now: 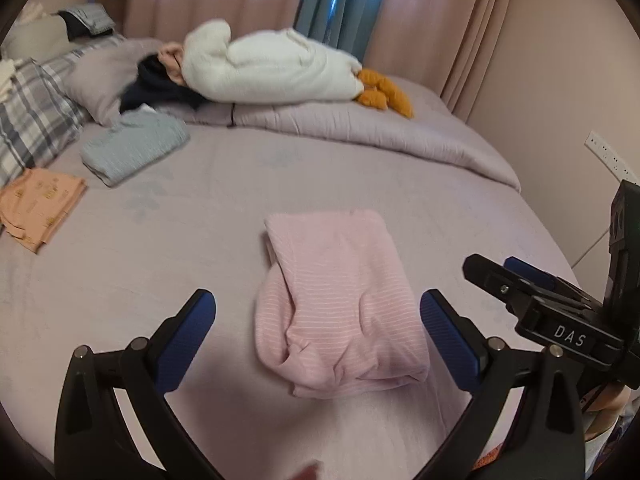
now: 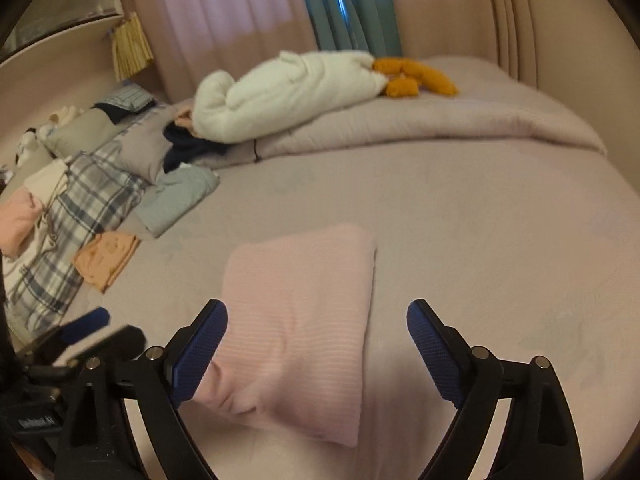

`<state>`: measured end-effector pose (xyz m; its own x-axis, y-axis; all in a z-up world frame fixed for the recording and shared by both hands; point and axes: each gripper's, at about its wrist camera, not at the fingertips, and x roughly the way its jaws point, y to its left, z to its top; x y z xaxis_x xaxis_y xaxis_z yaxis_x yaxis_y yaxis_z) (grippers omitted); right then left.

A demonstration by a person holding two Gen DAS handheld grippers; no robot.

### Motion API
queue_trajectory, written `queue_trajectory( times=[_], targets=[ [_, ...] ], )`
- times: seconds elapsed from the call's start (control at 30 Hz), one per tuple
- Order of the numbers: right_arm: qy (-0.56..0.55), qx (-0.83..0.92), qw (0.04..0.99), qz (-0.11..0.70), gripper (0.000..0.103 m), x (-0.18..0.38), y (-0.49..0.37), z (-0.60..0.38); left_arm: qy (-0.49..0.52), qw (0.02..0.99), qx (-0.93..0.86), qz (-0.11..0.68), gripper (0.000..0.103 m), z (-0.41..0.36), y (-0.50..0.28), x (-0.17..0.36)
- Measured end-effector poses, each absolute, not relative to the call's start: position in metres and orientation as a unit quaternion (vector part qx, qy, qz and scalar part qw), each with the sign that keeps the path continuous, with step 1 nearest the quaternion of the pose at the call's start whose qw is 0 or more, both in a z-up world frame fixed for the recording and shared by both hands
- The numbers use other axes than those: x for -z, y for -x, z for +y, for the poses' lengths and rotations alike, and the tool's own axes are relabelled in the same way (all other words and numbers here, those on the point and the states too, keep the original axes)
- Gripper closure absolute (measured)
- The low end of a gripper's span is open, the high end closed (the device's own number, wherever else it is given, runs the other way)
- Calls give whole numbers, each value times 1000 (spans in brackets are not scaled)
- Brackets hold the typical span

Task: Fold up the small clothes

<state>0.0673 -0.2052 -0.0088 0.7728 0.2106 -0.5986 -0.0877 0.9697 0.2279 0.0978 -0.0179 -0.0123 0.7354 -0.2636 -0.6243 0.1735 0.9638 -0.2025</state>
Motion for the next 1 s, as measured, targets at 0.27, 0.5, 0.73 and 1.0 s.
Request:
queue_trajectory(
  times=[0.27, 0.5, 0.73, 1.0],
  targets=[
    [-97, -71, 947, 298, 11, -6, -40, -200, 74, 938, 97, 324, 0, 0, -62, 6],
    [-92, -64, 949, 295, 11, -2, -26, -193, 70, 935, 82, 338, 0, 5, -48, 18],
    [-91, -56, 948, 300, 11, 2, -18, -192, 69, 934, 82, 340, 0, 7, -43, 19],
    [-83, -51, 951, 295, 11, 3, -10, -190, 52, 934, 90, 341, 0, -2, -38, 20]
  ],
)
